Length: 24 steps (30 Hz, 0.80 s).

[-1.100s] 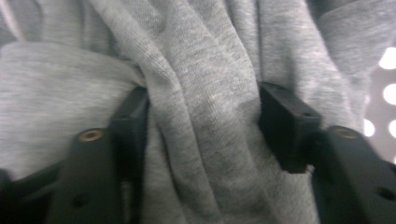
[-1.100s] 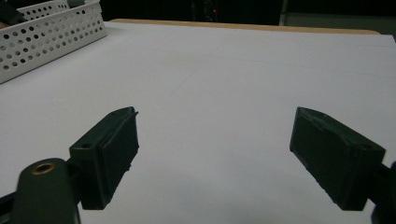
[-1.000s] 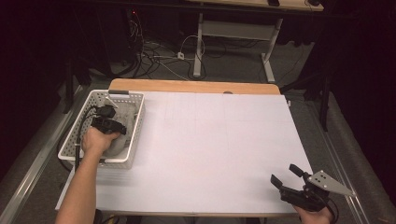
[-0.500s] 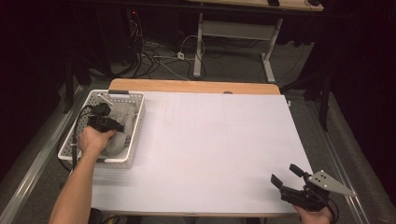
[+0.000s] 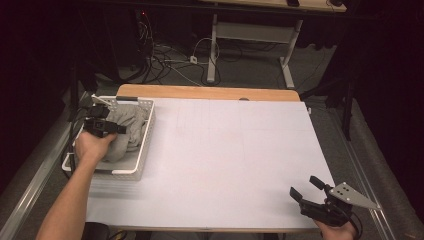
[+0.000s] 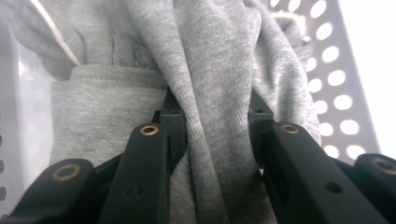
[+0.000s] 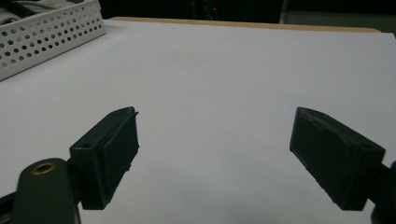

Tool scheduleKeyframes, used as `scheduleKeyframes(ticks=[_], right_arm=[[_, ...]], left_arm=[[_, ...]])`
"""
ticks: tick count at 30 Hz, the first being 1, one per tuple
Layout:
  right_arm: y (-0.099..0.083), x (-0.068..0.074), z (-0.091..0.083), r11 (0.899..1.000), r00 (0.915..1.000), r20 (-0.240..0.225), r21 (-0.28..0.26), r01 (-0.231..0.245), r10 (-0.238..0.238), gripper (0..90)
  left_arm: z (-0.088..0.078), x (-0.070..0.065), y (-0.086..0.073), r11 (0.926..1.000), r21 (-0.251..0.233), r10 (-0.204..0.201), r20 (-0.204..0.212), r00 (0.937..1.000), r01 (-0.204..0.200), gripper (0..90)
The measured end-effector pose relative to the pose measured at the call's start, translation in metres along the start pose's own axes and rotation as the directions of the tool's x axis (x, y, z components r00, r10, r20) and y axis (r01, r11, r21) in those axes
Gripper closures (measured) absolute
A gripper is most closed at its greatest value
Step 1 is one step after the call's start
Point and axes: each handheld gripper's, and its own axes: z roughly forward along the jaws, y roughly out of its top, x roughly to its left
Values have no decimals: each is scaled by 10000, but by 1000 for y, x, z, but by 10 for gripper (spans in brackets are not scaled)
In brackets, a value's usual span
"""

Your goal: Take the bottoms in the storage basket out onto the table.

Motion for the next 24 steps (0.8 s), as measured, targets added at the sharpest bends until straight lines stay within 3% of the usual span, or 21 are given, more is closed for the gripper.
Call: scheduleKeyframes(ticks=[11,24], right_arm=[[0,0,1,10000,10000,-46,51,-55,56,159],[0,0,0,10000,10000,-66,31,-65,65,159]], left_arm=[[-21,3,-2,9971,-744,155,222,9996,-138,678],[-52,0,1,9853,-1692,364,631,9973,-253,680]])
